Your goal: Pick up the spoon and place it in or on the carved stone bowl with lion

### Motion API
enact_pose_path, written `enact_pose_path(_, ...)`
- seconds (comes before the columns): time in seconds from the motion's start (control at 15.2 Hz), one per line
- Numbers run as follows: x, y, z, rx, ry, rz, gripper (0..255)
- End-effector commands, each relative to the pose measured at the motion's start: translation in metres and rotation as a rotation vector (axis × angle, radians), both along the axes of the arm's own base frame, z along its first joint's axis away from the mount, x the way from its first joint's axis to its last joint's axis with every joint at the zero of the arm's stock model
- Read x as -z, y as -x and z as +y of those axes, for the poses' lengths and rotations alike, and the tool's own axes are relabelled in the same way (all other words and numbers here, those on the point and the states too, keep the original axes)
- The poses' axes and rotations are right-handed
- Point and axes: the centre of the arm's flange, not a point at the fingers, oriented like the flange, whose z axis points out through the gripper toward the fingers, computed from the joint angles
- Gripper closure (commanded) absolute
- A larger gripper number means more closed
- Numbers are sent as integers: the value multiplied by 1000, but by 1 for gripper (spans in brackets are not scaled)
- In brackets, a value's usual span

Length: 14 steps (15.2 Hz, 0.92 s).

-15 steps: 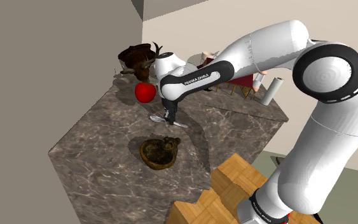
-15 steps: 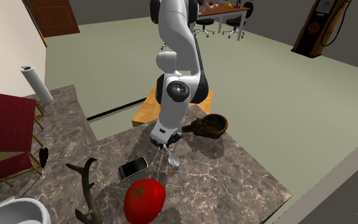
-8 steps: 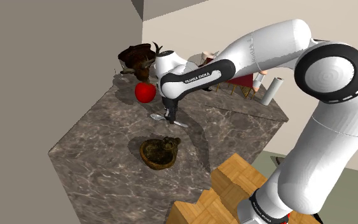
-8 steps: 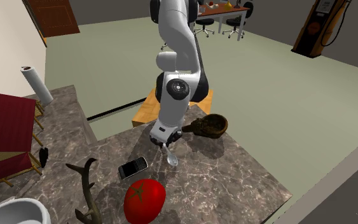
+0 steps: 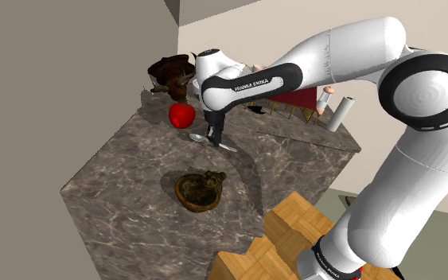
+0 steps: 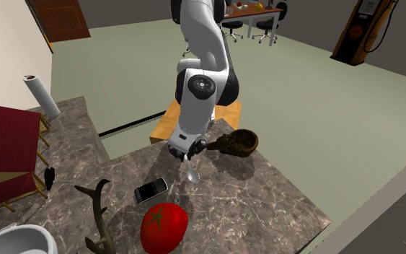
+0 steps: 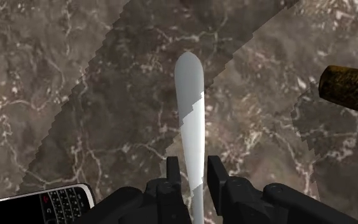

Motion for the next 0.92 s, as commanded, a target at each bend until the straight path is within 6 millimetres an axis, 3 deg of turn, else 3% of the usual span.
enact_pose_path(0.0,-10,1,1,0,0,0,255)
enact_pose_path(0.86,-79,1,1,0,0,0,255)
